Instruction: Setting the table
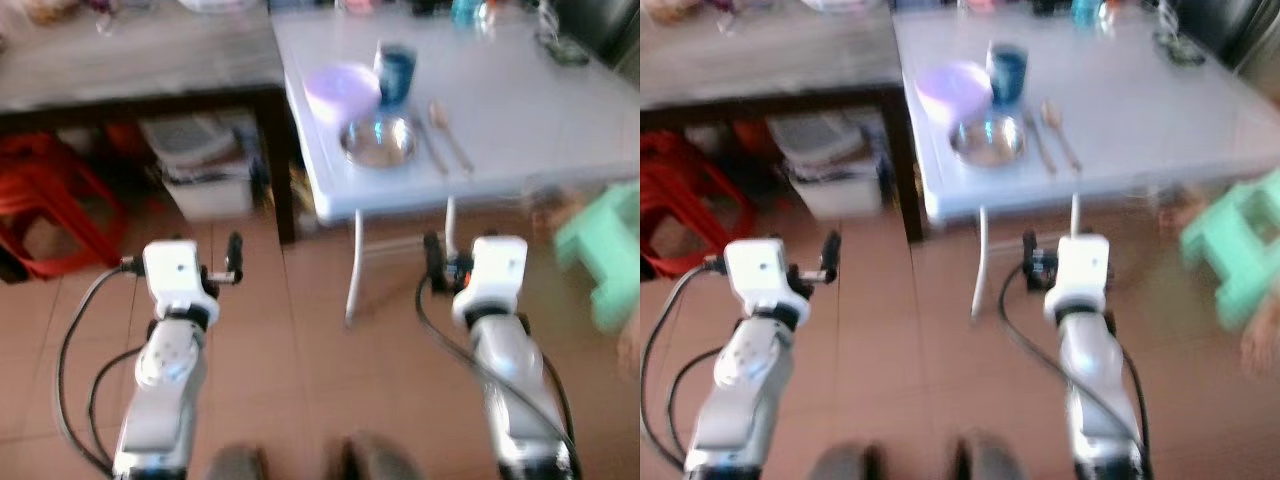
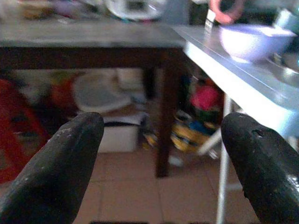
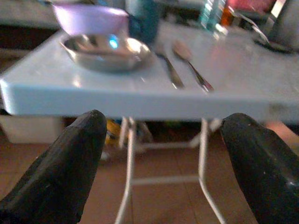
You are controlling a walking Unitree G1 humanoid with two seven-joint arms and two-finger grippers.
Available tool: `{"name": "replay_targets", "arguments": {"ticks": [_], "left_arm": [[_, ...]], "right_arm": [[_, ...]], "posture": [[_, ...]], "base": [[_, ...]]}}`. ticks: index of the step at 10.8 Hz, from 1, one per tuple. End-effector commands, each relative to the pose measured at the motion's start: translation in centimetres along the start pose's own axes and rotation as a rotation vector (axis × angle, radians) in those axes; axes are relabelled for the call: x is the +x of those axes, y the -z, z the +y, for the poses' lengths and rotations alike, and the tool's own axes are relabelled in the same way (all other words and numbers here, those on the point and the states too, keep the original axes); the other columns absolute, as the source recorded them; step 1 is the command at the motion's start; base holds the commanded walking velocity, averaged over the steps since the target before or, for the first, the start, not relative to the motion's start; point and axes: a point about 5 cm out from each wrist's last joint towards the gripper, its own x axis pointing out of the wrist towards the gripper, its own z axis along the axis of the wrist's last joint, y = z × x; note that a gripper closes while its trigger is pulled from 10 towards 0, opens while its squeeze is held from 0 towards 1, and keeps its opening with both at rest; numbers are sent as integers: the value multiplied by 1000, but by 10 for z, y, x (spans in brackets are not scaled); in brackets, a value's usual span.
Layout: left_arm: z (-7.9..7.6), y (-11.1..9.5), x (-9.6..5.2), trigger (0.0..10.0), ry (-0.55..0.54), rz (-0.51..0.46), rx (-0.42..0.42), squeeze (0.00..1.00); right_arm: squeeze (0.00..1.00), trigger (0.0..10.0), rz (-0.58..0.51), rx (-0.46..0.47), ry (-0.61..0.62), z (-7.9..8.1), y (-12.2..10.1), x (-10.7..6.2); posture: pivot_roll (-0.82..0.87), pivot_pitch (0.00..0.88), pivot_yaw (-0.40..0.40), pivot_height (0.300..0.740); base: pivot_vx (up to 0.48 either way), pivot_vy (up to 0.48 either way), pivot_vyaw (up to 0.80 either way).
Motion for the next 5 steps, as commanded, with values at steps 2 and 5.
{"name": "replay_targets", "arguments": {"ticks": [2,5], "left_arm": [[1,2,-1,10000,9,15,-1,0],[0,3,-1,10000,11,19,0,0]], "right_arm": [[0,10000,-8,14,9,-1,-1,-1],[0,10000,-13,15,3,0,-1,0]], "posture": [[-47,145,-8,740],[-45,142,-7,740]], "base": [[420,0,0],[410,0,0]]}}
